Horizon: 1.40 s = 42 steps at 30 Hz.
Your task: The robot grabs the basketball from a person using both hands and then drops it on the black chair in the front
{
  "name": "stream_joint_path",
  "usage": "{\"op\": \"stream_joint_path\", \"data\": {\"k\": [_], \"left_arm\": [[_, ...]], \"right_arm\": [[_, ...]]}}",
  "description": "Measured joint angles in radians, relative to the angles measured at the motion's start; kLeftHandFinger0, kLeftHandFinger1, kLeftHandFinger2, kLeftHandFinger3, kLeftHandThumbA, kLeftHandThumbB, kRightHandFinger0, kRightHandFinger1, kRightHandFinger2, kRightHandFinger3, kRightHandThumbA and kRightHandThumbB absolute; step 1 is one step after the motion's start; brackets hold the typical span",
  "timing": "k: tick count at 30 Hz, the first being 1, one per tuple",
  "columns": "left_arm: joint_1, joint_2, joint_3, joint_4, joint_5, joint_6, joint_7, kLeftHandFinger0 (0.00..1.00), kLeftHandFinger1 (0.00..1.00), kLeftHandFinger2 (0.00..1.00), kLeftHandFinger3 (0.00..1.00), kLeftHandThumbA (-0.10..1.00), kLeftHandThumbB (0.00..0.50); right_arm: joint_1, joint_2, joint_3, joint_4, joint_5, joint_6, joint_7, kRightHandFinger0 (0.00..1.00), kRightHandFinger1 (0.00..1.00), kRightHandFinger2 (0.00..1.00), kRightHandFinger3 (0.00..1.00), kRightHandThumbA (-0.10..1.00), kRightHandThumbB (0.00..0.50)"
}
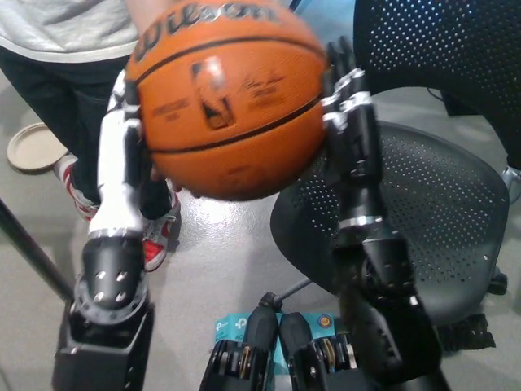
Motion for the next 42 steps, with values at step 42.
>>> {"op": "stream_joint_path", "data": {"k": [42], "left_arm": [[-0.545, -0.237, -0.017, 1.274, -0.034, -0.207, 0.053, 1.00, 1.00, 1.00, 1.00, 1.00, 0.127]], "right_arm": [[-0.028, -0.178, -0.355, 0.295, 0.217, 0.307, -0.039, 1.00, 1.00, 1.00, 1.00, 1.00, 0.218]]}}
